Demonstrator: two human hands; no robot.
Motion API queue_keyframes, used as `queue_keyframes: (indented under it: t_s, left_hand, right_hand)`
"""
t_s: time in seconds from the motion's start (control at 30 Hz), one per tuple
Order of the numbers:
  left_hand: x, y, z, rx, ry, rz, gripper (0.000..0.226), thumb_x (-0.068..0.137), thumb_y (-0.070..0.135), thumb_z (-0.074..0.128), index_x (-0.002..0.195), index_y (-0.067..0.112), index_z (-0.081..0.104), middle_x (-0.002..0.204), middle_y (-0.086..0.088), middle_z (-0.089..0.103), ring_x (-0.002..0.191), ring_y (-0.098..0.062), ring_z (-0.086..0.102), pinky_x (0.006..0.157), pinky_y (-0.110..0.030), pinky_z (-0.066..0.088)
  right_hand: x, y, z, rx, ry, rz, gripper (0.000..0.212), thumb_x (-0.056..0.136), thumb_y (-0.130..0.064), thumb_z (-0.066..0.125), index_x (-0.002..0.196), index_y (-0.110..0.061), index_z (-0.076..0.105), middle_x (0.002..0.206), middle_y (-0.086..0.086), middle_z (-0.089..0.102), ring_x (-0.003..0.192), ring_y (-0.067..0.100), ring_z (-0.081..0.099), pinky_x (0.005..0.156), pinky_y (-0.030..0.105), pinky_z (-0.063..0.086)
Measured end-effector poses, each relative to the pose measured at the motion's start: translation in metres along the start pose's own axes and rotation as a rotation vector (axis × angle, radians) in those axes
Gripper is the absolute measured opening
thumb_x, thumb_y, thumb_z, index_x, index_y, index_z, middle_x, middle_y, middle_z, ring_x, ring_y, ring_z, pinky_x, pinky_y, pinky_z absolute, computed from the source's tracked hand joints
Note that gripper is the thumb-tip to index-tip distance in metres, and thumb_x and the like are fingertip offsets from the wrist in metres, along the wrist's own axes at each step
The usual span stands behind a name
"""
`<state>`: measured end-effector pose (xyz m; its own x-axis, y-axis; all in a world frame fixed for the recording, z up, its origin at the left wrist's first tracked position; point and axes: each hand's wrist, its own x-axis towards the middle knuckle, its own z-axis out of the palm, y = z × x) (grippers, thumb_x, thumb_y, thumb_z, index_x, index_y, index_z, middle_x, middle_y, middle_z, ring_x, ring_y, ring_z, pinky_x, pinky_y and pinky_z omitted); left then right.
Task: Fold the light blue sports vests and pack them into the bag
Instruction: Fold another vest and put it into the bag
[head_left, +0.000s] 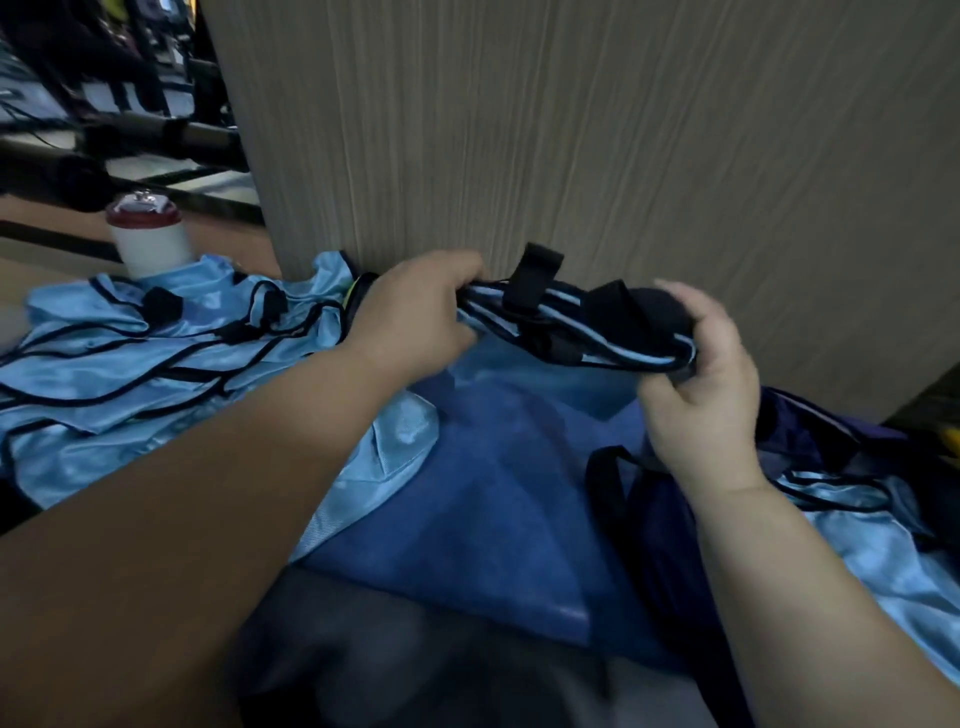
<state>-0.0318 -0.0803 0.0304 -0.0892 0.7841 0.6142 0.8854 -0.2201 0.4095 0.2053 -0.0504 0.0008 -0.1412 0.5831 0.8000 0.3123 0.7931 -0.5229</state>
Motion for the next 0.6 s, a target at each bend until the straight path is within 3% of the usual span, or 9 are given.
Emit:
queue_keyframes:
  t_s: [0.07, 0.13, 0.23, 0.33, 0.43, 0.53, 0.6]
  left_hand:
    - [-0.01, -0.004, -0.001, 0.079, 0.056, 0.086, 0.02, 0.068, 0.005, 0.071, 0.083, 0.013, 0.06, 0.082, -0.004, 0.061, 0.079, -0.028, 0.058, 0.068, -0.037, 0.045]
    - [-0.031, -0.019, 0.008, 0.176, -0.021, 0.197, 0.024, 0.061, 0.005, 0.075, 0.08, 0.013, 0.062, 0.077, -0.003, 0.061, 0.076, -0.03, 0.059, 0.068, -0.034, 0.041]
    - [-0.078, -0.047, 0.022, 0.157, -0.42, 0.14, 0.031, 0.064, 0.008, 0.074, 0.091, 0.02, 0.065, 0.089, 0.006, 0.059, 0.085, -0.019, 0.058, 0.07, -0.026, 0.037]
    - [-0.102, -0.057, 0.027, 0.107, -0.823, -0.02, 0.033, 0.074, 0.014, 0.071, 0.082, 0.039, 0.052, 0.089, 0.017, 0.048, 0.089, -0.01, 0.05, 0.071, -0.025, 0.038]
    - [-0.1, -0.054, 0.023, 0.091, -0.917, -0.038, 0.038, 0.072, 0.027, 0.081, 0.073, 0.039, 0.045, 0.084, 0.013, 0.053, 0.08, -0.008, 0.053, 0.069, -0.027, 0.044]
    - [-0.103, -0.055, 0.015, -0.036, -0.97, -0.118, 0.035, 0.07, 0.027, 0.085, 0.08, 0.039, 0.054, 0.083, 0.017, 0.06, 0.076, 0.003, 0.056, 0.066, -0.014, 0.042]
    - [-0.102, -0.054, 0.009, -0.142, -1.002, -0.159, 0.03, 0.073, 0.024, 0.084, 0.087, 0.038, 0.062, 0.088, 0.018, 0.067, 0.082, 0.005, 0.061, 0.073, -0.014, 0.046]
  right_hand:
    - [-0.009, 0.01, 0.001, -0.133, -0.067, -0.064, 0.054, 0.07, 0.012, 0.056, 0.118, -0.012, 0.063, 0.115, -0.007, 0.06, 0.107, 0.006, 0.057, 0.098, 0.007, 0.036]
    - [-0.022, 0.024, 0.003, -0.235, -0.263, -0.051, 0.047, 0.063, 0.006, 0.058, 0.108, -0.007, 0.069, 0.105, 0.003, 0.066, 0.101, 0.018, 0.061, 0.091, 0.008, 0.038]
    - [-0.046, 0.036, 0.006, -0.286, -0.789, 0.087, 0.033, 0.067, -0.005, 0.073, 0.097, -0.02, 0.071, 0.094, -0.005, 0.061, 0.095, 0.021, 0.064, 0.08, 0.015, 0.042]
    - [-0.064, 0.034, 0.008, -0.305, -1.103, 0.133, 0.03, 0.066, -0.018, 0.084, 0.092, -0.018, 0.068, 0.093, -0.006, 0.056, 0.089, 0.013, 0.058, 0.076, 0.018, 0.043]
    - [-0.067, 0.026, 0.004, -0.301, -1.165, 0.252, 0.042, 0.063, -0.025, 0.089, 0.099, -0.021, 0.067, 0.102, -0.009, 0.057, 0.097, 0.009, 0.057, 0.085, 0.022, 0.047]
    - [-0.066, 0.02, -0.005, -0.167, -1.158, 0.412, 0.04, 0.063, -0.027, 0.09, 0.091, -0.037, 0.064, 0.097, -0.02, 0.064, 0.095, -0.001, 0.062, 0.083, 0.015, 0.046]
    - [-0.067, 0.018, -0.009, -0.035, -1.122, 0.521, 0.036, 0.067, -0.022, 0.089, 0.096, -0.032, 0.068, 0.098, -0.017, 0.071, 0.096, 0.0, 0.066, 0.089, 0.02, 0.05]
